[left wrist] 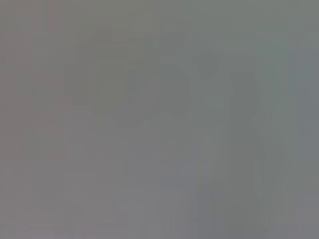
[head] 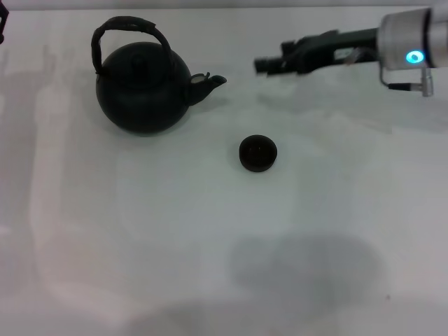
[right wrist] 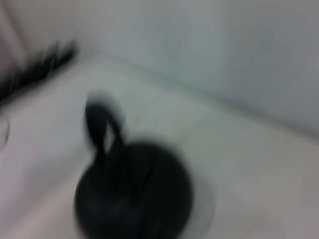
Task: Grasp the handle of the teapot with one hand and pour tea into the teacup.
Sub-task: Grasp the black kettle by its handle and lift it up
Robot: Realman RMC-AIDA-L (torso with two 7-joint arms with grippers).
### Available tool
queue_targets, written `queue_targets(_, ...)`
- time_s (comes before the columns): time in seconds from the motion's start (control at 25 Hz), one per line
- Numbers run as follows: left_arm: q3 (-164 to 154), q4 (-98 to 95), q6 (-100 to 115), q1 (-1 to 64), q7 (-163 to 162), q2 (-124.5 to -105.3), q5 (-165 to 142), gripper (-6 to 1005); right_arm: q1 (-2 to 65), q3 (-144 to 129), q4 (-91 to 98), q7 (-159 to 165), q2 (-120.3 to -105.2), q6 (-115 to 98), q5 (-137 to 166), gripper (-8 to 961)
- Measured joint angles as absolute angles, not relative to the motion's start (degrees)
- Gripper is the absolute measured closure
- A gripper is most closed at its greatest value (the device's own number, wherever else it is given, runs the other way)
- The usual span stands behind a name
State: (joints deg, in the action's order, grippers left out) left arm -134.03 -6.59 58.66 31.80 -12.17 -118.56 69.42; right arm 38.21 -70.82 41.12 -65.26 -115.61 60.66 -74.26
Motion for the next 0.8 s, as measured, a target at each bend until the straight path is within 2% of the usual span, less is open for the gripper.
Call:
queue_targets(0.2, -134.0, -6.6, 59.1, 31.5, -12.2, -118.57, 69.3, 233, 36.2, -56.3, 28.6, -76.8, -115.64, 59.1, -94.7, 120)
queue_targets(0.44, -134.0, -6.7, 59.2, 30.7, -12.4, -118.60, 69.3, 233, 32.1, -52.8, 23.9, -94.3, -116.02, 50.9, -116.0, 122)
queue_targets(0.8, -134.0, -7.2, 59.2, 28.9, -12.9, -118.72, 68.4, 233, 33.1, -52.6, 16.1, -141.8, -116.20, 36.4, -138.2, 124)
